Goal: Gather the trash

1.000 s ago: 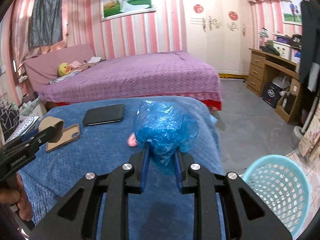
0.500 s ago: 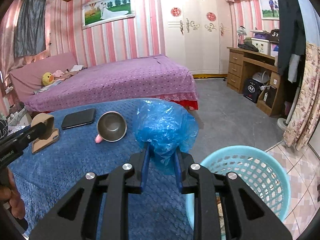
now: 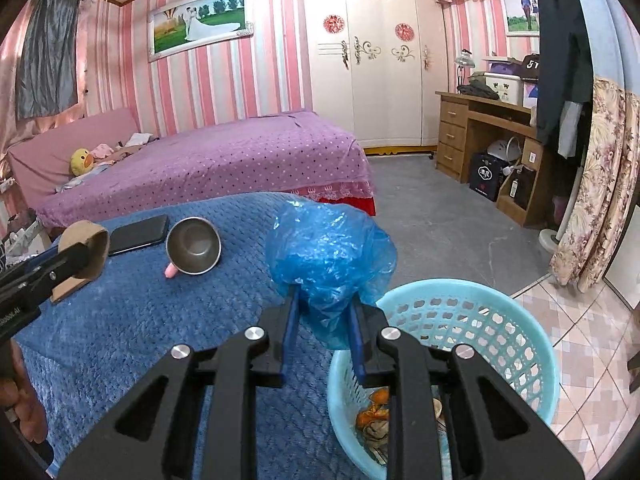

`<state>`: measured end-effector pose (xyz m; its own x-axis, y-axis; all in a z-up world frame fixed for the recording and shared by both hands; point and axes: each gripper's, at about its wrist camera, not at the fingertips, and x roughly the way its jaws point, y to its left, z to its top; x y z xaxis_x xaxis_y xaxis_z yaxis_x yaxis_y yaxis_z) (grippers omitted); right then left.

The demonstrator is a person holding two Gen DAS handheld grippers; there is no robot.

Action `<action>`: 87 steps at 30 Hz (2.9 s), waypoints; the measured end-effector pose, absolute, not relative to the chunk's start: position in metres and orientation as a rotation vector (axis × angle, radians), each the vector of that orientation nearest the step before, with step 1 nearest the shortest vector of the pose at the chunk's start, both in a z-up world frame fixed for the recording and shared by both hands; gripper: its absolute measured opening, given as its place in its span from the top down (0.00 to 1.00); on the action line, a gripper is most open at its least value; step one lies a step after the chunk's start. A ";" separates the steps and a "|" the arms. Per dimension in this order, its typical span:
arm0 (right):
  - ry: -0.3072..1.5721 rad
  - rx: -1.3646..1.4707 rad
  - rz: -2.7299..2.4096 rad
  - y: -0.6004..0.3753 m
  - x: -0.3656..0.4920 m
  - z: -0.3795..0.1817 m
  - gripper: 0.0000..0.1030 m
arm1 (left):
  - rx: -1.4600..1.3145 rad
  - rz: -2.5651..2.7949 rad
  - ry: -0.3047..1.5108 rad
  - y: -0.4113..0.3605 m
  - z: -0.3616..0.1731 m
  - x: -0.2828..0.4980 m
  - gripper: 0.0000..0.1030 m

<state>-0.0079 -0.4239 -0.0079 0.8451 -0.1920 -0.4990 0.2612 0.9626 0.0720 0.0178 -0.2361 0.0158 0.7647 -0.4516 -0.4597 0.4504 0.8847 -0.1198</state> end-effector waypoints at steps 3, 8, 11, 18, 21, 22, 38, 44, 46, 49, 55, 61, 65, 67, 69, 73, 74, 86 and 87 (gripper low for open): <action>0.514 0.141 -0.251 -0.430 -0.009 -0.009 0.78 | 0.016 -0.499 0.497 -0.242 0.015 0.015 0.49; 0.524 0.163 -0.270 -0.444 -0.015 -0.014 0.78 | 0.020 -0.511 0.503 -0.247 0.013 0.015 0.49; 0.529 0.172 -0.280 -0.452 -0.019 -0.016 0.78 | 0.030 -0.518 0.504 -0.252 0.011 0.014 0.49; 0.535 0.196 -0.306 -0.462 -0.021 -0.018 0.78 | 0.038 -0.536 0.514 -0.263 0.007 0.012 0.49; 0.537 0.206 -0.306 -0.464 -0.021 -0.020 0.78 | 0.048 -0.550 0.511 -0.267 0.007 0.010 0.49; 0.538 0.199 -0.310 -0.464 -0.021 -0.020 0.78 | 0.052 -0.553 0.510 -0.269 0.006 0.009 0.49; 0.529 0.246 -0.410 -0.500 -0.034 -0.020 0.76 | 0.085 -0.655 0.544 -0.322 -0.010 -0.005 0.49; 0.532 0.279 -0.443 -0.519 -0.038 -0.023 0.72 | 0.114 -0.662 0.566 -0.346 -0.014 -0.003 0.49; 0.532 0.280 -0.478 -0.524 -0.040 -0.025 0.48 | 0.118 -0.678 0.571 -0.355 -0.015 -0.003 0.49; 0.497 0.316 -0.532 -0.537 -0.049 -0.024 0.35 | 0.129 -0.706 0.575 -0.374 -0.017 -0.005 0.49; 0.425 0.401 -0.647 -0.568 -0.069 -0.022 0.35 | 0.137 -0.763 0.591 -0.405 -0.017 -0.010 0.48; 0.426 0.430 -0.683 -0.581 -0.070 -0.026 0.35 | 0.121 -0.866 0.603 -0.429 -0.017 -0.018 0.31; 0.422 0.422 -0.655 -0.576 -0.067 -0.024 0.35 | 0.128 -0.841 0.539 -0.418 -0.004 -0.021 0.16; 0.422 0.408 -0.612 -0.567 -0.063 -0.021 0.35 | 0.148 -0.789 0.516 -0.399 0.003 -0.017 0.16; 0.429 0.379 -0.558 -0.553 -0.054 -0.019 0.35 | 0.167 -0.730 0.499 -0.372 0.008 -0.012 0.10; 0.479 0.331 -0.364 -0.506 -0.027 -0.014 0.26 | 0.234 -0.561 0.451 -0.298 0.020 -0.008 0.05; 0.493 0.335 -0.325 -0.494 -0.021 -0.013 0.26 | 0.247 -0.504 0.419 -0.269 0.024 -0.013 0.05; 0.526 0.114 -0.024 -0.319 0.014 -0.005 0.22 | 0.116 -0.098 0.417 -0.074 0.012 -0.025 0.05; 0.524 0.093 -0.001 -0.307 0.014 -0.004 0.22 | 0.106 -0.092 0.423 -0.062 0.010 -0.024 0.05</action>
<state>0.0138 -0.3075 -0.0042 0.8658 0.0227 -0.4999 0.0247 0.9958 0.0880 -0.0243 -0.0616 0.0105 0.9076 -0.0674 -0.4143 0.1114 0.9903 0.0831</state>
